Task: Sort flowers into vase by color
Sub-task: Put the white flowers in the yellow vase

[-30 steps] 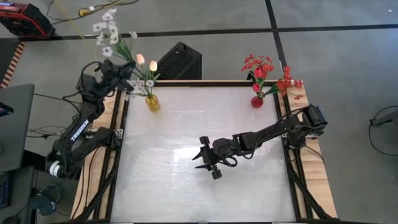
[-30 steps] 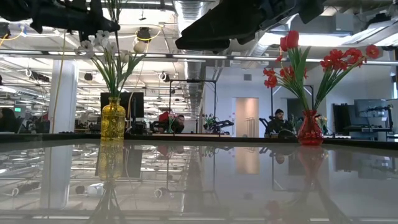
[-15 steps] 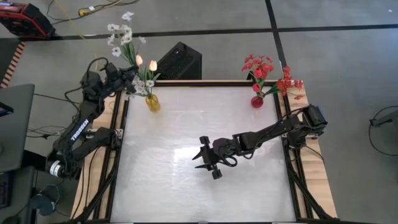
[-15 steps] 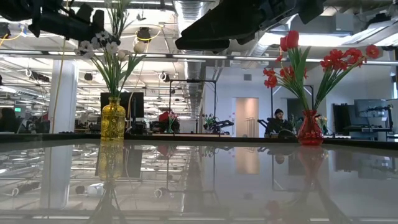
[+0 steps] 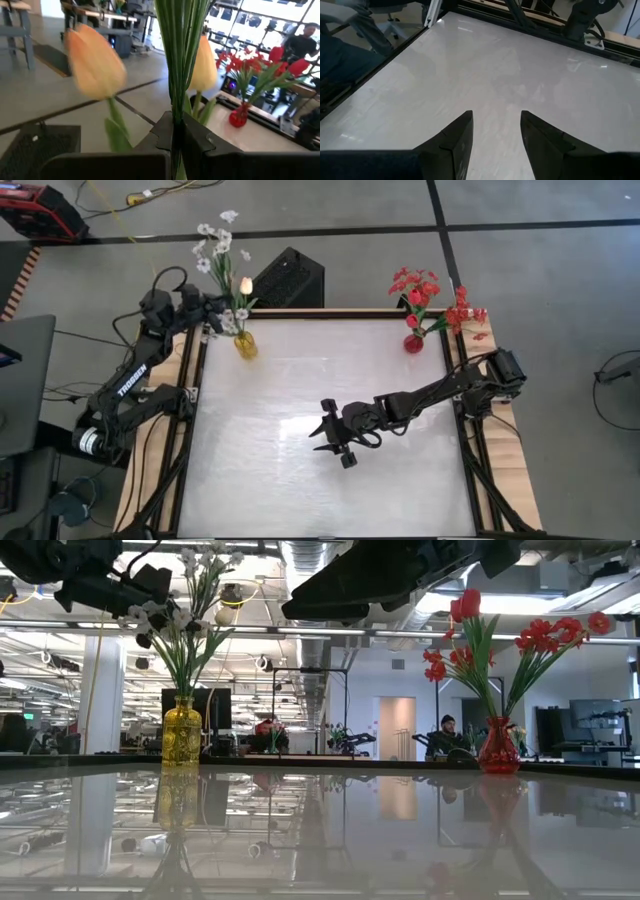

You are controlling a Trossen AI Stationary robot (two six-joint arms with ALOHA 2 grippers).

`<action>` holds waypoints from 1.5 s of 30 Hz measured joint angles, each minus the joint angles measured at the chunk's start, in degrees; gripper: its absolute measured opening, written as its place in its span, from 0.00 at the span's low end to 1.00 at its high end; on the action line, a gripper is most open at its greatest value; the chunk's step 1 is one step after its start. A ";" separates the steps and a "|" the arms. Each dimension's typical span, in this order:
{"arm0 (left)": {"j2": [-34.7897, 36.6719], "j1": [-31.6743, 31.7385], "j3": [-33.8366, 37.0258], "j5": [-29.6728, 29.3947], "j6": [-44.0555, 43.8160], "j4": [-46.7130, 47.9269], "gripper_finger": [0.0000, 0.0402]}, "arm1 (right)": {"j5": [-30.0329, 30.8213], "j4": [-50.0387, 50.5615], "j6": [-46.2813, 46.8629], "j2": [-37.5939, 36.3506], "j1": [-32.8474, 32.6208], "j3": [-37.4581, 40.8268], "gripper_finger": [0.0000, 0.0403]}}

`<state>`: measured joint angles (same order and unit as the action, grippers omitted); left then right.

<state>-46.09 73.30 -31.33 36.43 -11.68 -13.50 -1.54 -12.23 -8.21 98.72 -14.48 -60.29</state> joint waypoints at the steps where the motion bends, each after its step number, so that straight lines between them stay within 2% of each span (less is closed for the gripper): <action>1: 0.00 0.00 0.01 0.37 0.00 0.69 0.00 | 0.00 0.00 0.01 0.00 0.00 0.00 0.47; 12: 0.00 0.00 0.10 0.85 3.73 8.28 0.00 | -0.01 0.02 0.03 0.00 0.00 0.00 0.47; 24: 1.33 0.04 1.64 0.33 3.05 1.22 0.00 | -0.03 0.02 0.05 0.00 0.00 0.00 0.47; 32: 2.43 0.02 2.08 0.27 2.01 2.28 0.00 | -0.03 0.00 -0.67 0.00 0.00 0.00 0.47; 40: 4.79 0.00 9.95 0.59 -2.48 -8.70 0.00 | -0.03 -0.04 -0.77 0.00 -0.02 0.00 0.47; 45: 6.40 0.02 12.71 -0.32 -2.56 -10.62 0.00 | -0.03 -0.11 -0.87 0.00 -0.02 0.00 0.47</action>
<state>-39.69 73.32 -18.62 36.11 -14.25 -24.12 -1.56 -12.34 -9.08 98.72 -14.50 -60.29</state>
